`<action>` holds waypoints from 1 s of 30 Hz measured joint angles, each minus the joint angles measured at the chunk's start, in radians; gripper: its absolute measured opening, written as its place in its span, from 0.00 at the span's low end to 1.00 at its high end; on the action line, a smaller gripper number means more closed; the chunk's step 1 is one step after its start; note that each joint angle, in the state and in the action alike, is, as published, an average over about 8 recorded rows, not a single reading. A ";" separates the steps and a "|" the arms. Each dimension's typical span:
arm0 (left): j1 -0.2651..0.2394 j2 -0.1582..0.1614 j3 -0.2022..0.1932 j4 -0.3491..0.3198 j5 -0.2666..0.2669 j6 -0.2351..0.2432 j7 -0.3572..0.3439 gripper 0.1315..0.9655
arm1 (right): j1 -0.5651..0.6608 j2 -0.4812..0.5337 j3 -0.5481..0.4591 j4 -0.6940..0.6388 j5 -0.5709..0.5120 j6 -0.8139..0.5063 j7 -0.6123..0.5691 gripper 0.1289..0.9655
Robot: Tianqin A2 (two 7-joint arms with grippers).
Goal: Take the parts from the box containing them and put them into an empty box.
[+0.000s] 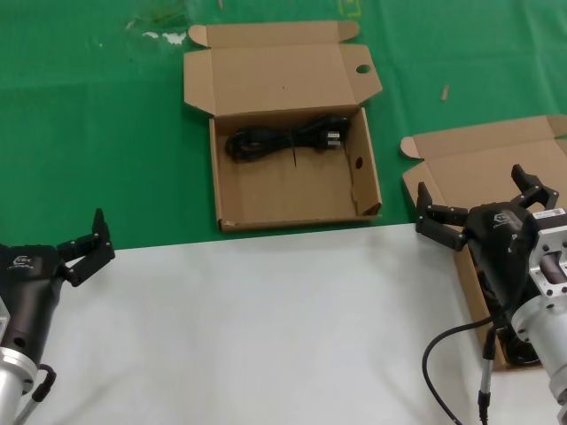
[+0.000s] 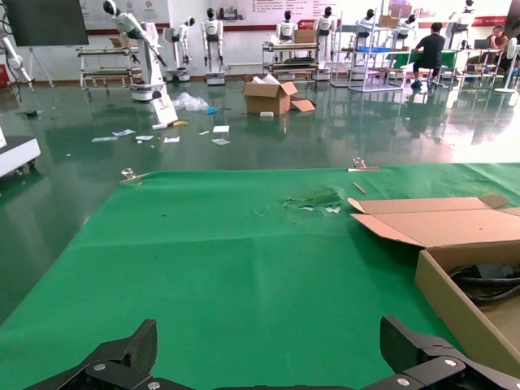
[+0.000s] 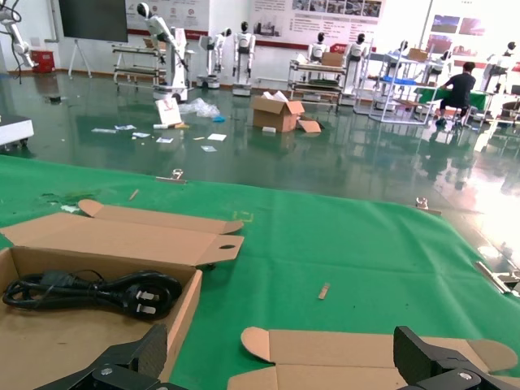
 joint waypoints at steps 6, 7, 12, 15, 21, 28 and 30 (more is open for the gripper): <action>0.000 0.000 0.000 0.000 0.000 0.000 0.000 1.00 | 0.000 0.000 0.000 0.000 0.000 0.000 0.000 1.00; 0.000 0.000 0.000 0.000 0.000 0.000 0.000 1.00 | 0.000 0.000 0.000 0.000 0.000 0.000 0.000 1.00; 0.000 0.000 0.000 0.000 0.000 0.000 0.000 1.00 | 0.000 0.000 0.000 0.000 0.000 0.000 0.000 1.00; 0.000 0.000 0.000 0.000 0.000 0.000 0.000 1.00 | 0.000 0.000 0.000 0.000 0.000 0.000 0.000 1.00; 0.000 0.000 0.000 0.000 0.000 0.000 0.000 1.00 | 0.000 0.000 0.000 0.000 0.000 0.000 0.000 1.00; 0.000 0.000 0.000 0.000 0.000 0.000 0.000 1.00 | 0.000 0.000 0.000 0.000 0.000 0.000 0.000 1.00; 0.000 0.000 0.000 0.000 0.000 0.000 0.000 1.00 | 0.000 0.000 0.000 0.000 0.000 0.000 0.000 1.00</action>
